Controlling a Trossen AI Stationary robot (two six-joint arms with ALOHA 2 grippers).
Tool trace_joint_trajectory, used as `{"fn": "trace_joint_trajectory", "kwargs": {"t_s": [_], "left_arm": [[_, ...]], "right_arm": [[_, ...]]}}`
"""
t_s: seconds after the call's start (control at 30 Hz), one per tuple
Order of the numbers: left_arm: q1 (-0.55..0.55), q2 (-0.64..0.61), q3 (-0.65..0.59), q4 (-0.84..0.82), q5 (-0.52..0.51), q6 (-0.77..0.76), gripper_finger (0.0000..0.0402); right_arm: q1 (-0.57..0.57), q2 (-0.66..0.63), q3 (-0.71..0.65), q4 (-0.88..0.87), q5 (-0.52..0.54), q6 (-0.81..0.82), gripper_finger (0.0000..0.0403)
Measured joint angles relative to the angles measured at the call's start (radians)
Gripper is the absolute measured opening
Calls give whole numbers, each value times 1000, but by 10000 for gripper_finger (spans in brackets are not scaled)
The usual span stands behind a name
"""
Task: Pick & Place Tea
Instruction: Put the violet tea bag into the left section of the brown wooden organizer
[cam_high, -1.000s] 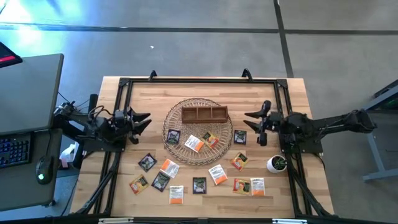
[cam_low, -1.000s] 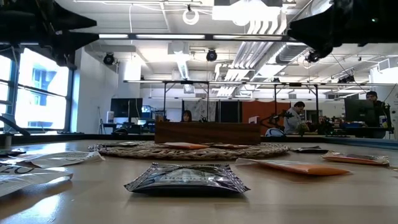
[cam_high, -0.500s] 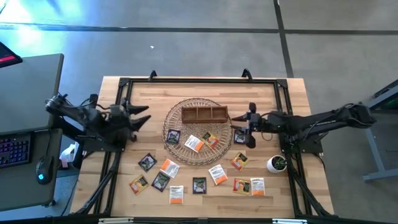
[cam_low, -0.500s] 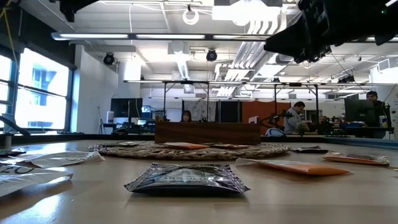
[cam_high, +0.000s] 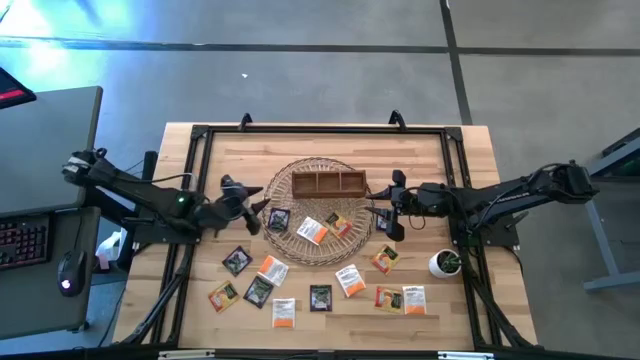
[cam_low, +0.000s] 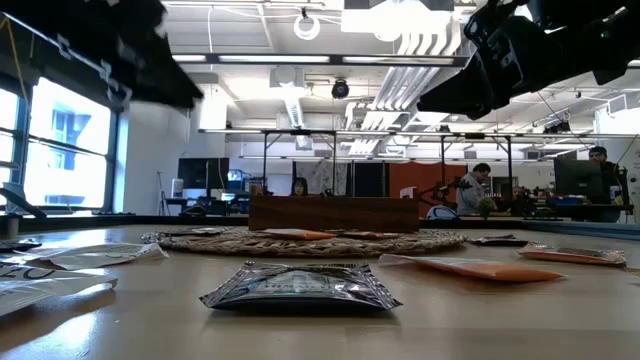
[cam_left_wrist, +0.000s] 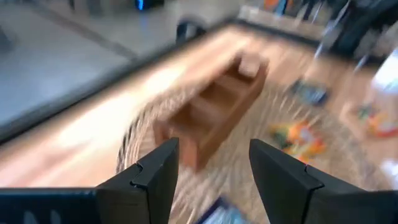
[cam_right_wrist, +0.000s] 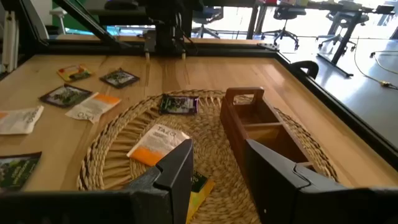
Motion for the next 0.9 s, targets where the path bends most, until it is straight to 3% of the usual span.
{"fn": "trace_joint_trajectory", "kwargs": {"t_s": [0.23, 0.33, 0.53, 0.9], "left_arm": [[265, 166, 0, 18, 397, 26, 194], [317, 253, 0, 12, 501, 59, 194], [326, 413, 0, 43, 534, 183, 194], [324, 580, 4, 184, 522, 186, 194]], "right_arm": [[2, 24, 0, -3, -9, 103, 138], [3, 42, 0, -6, -45, 133, 138], [3, 92, 0, -8, -83, 136, 138], [3, 131, 0, 0, -83, 135, 138]]}}
